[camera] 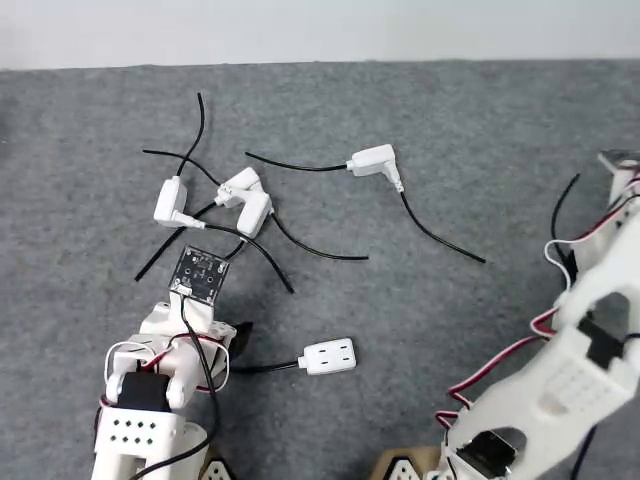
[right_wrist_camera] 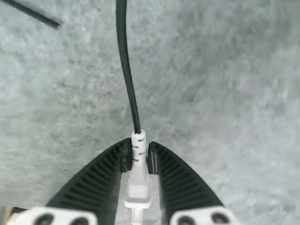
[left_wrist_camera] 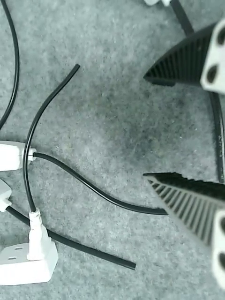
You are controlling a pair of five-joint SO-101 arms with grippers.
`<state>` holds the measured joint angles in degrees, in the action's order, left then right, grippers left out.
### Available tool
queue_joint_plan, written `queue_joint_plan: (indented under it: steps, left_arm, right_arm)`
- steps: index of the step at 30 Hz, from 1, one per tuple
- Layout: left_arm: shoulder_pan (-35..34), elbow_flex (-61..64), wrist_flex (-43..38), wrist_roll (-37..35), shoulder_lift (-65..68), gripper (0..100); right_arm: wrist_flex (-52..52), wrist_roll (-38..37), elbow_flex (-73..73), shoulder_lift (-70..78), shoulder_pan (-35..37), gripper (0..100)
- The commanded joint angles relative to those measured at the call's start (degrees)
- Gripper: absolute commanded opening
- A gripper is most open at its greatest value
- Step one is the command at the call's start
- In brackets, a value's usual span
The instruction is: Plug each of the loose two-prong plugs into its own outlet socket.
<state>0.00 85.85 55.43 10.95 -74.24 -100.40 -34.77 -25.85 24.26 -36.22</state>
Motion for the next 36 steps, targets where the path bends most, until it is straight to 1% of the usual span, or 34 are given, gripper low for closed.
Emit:
queue_joint_plan:
  steps: [1, 5, 9, 11, 14, 19, 23, 28, 31, 36]
  left_arm:
    - [0.5, -0.4, -1.4, -0.4, -0.6, 28]
    - [0.5, -0.4, -1.4, -0.4, -0.7, 28]
    - [0.5, 0.0, -1.3, -0.4, -0.9, 28]
    - [0.5, 0.0, -1.1, -0.4, -0.9, 28]
    - [0.5, 0.0, -1.1, -0.4, -0.9, 28]
    - [0.5, 0.0, -1.1, -0.4, -0.9, 28]
    - [0.5, 0.0, -1.1, -0.4, -0.9, 28]
    - [0.5, 0.1, -1.2, -0.4, -0.9, 28]
    - [0.5, 0.1, -1.3, -0.4, -0.9, 28]
    - [0.5, 0.1, -1.3, -0.4, -0.9, 28]
  right_arm:
    - [-2.7, 3.1, 6.0, -11.5, -0.1, 0.9]
    - [-2.5, 4.4, 17.3, -24.1, 3.9, 0.9]
    - [-2.1, 7.8, 27.7, -36.3, 8.9, 1.0]
    - [0.6, 10.8, 33.1, -41.0, 10.2, 1.1]
    - [6.2, 13.7, 42.3, -46.1, 10.1, 0.9]
    - [18.4, 14.3, 59.4, -48.4, 10.0, 0.8]
    - [29.9, 19.0, 67.2, -48.4, 11.0, 0.8]
    - [42.0, 23.1, 72.9, -48.4, 17.5, 0.8]
    - [47.8, 27.6, 76.9, -48.4, 20.9, 0.9]
    - [54.7, 35.7, 82.0, -48.4, 30.3, 1.3]
